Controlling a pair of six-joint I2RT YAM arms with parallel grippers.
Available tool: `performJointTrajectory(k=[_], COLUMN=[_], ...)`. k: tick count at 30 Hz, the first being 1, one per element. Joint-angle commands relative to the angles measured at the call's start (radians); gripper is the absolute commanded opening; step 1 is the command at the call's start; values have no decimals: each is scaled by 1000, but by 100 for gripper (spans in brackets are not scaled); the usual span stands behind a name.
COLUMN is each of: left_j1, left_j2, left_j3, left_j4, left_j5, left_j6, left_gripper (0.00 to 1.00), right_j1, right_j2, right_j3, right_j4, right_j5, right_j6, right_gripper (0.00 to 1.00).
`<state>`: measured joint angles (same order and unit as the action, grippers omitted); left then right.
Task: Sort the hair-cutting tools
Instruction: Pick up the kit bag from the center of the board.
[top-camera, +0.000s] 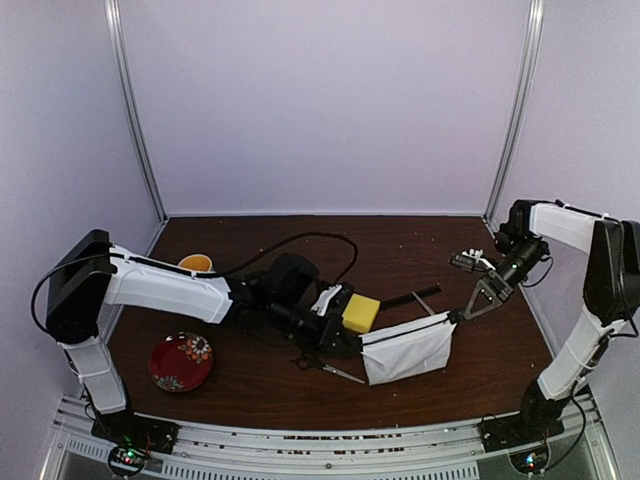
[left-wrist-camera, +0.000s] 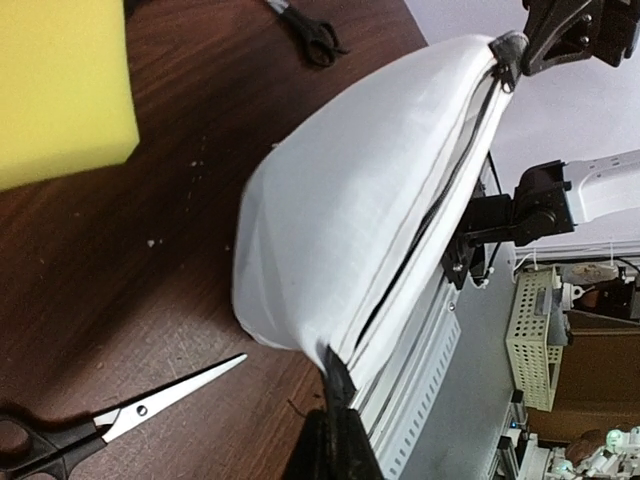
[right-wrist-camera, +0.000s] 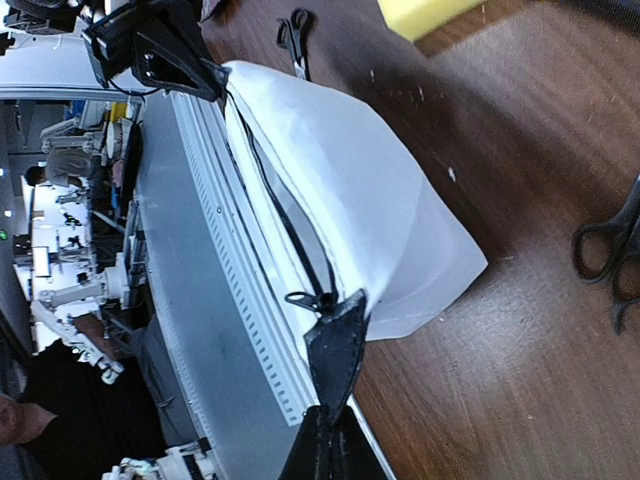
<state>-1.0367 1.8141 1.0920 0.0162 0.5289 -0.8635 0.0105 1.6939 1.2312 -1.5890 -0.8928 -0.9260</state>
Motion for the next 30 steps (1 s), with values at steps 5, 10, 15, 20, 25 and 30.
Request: performJointTrajectory(k=[5, 10, 15, 20, 25, 30], left_j1=[32, -4, 34, 74, 17, 13], left_j2=[-96, -104, -76, -81, -68, -45], left_j3=[58, 230, 350, 244, 207, 236], left_j4=[-187, -202, -341, -245, -208, -252], left_j5=[-58, -14, -99, -59, 0, 0], left_j6=[166, 204, 255, 213, 199, 227], left_gripper=[0, 0, 0, 0, 0, 0], right_j1=[-19, 17, 10, 11, 11, 11], right_j2=[-165, -213, -215, -162, -242, -205], right_j3=[68, 91, 60, 125, 50, 43], right_j4=[49, -25, 288, 67, 143, 139], right_j5=[32, -57, 142, -11, 65, 57], right_j6=[106, 28, 287, 126, 152, 146], right_gripper=[0, 0, 0, 0, 0, 0])
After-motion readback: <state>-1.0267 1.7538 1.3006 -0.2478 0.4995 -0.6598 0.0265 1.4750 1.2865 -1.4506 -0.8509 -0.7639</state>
